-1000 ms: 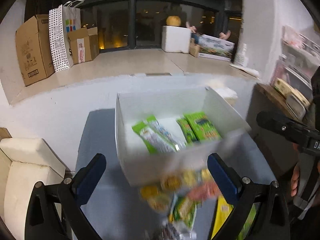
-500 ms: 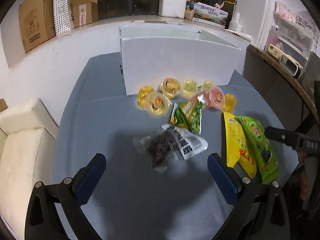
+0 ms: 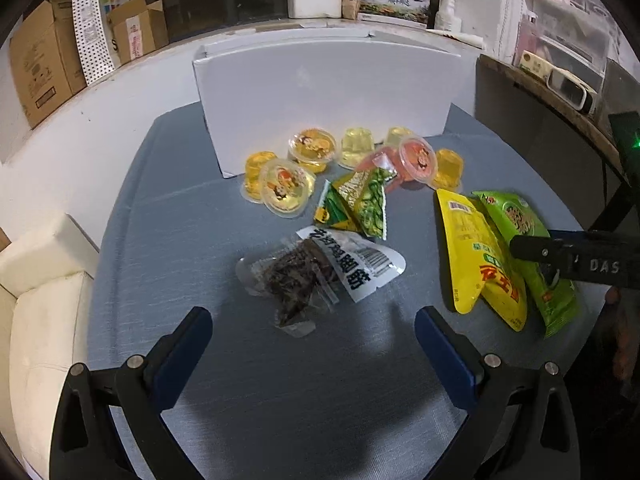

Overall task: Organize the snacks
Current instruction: 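Grasp the clear bag of dark snacks with the left tool while the right tool grasps a seaweed pack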

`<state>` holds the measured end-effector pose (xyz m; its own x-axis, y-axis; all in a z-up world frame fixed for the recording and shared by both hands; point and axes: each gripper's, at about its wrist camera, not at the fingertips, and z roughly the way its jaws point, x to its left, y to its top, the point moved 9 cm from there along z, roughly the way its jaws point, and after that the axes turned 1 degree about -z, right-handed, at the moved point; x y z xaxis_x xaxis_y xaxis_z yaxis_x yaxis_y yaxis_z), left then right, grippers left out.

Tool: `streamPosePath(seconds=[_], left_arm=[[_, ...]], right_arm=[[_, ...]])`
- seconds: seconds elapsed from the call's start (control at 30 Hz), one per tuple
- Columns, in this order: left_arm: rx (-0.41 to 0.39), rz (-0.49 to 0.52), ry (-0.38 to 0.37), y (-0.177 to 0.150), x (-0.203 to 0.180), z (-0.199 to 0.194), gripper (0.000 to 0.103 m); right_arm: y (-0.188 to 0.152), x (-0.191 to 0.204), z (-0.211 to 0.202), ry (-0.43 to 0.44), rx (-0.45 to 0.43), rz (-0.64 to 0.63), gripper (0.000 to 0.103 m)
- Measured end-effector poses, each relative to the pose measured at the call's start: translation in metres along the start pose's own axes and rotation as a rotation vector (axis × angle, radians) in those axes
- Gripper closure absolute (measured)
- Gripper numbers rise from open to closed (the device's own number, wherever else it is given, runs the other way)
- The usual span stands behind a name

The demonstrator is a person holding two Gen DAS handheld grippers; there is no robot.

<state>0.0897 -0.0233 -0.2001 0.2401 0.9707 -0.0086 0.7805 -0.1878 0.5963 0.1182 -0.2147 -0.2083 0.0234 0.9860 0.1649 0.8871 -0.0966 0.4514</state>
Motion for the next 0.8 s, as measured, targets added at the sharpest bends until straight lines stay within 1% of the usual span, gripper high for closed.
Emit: streamPosePath(seconds=[0.03, 0.2, 0.27, 0.33, 0.43, 0.5, 0.57, 0.63, 0.67, 0.7, 0.73, 0.77, 0.8], left_arm=[[0.002, 0.002, -0.002, 0.0, 0.0, 0.001, 0.0], [0.016, -0.002, -0.015, 0.01, 0.005, 0.012, 0.0], [0.03, 0.0, -0.017, 0.017, 0.008, 0.023, 0.0], [0.052, 0.025, -0.041, 0.021, 0.006, 0.034, 0.0], [0.098, 0.125, -0.11, 0.023, -0.003, 0.049, 0.0], [0.126, 0.17, -0.143, 0.024, -0.005, 0.056, 0.0], [0.125, 0.203, -0.173, 0.028, -0.005, 0.059, 0.0], [0.129, 0.211, -0.178, 0.032, -0.004, 0.061, 0.0], [0.133, 0.213, -0.176, 0.033, -0.003, 0.061, 0.002], [0.133, 0.217, -0.173, 0.035, -0.005, 0.061, 0.011], [0.127, 0.217, -0.176, 0.036, -0.006, 0.058, 0.017], [0.124, 0.209, -0.175, 0.038, -0.005, 0.056, 0.03], [0.126, 0.198, -0.164, 0.039, -0.003, 0.055, 0.038]], right_arm=[[0.001, -0.001, -0.003, 0.005, -0.01, 0.006, 0.036], [0.012, -0.009, -0.038, 0.023, -0.127, 0.013, 0.036], [0.012, -0.01, -0.044, 0.031, -0.146, 0.006, 0.036], [0.011, -0.009, -0.045, 0.039, -0.149, -0.009, 0.036], [0.008, -0.007, -0.042, 0.054, -0.14, -0.013, 0.036], [0.009, -0.008, -0.04, 0.06, -0.142, -0.008, 0.036], [0.008, -0.006, -0.04, 0.065, -0.143, -0.007, 0.036], [0.006, -0.006, -0.041, 0.067, -0.141, -0.007, 0.036], [0.006, -0.006, -0.041, 0.068, -0.142, -0.008, 0.036], [0.007, -0.006, -0.042, 0.069, -0.142, -0.008, 0.036], [0.007, -0.006, -0.042, 0.07, -0.143, -0.009, 0.036], [0.007, -0.006, -0.043, 0.071, -0.145, -0.009, 0.036], [0.008, -0.006, -0.043, 0.071, -0.146, -0.01, 0.036]])
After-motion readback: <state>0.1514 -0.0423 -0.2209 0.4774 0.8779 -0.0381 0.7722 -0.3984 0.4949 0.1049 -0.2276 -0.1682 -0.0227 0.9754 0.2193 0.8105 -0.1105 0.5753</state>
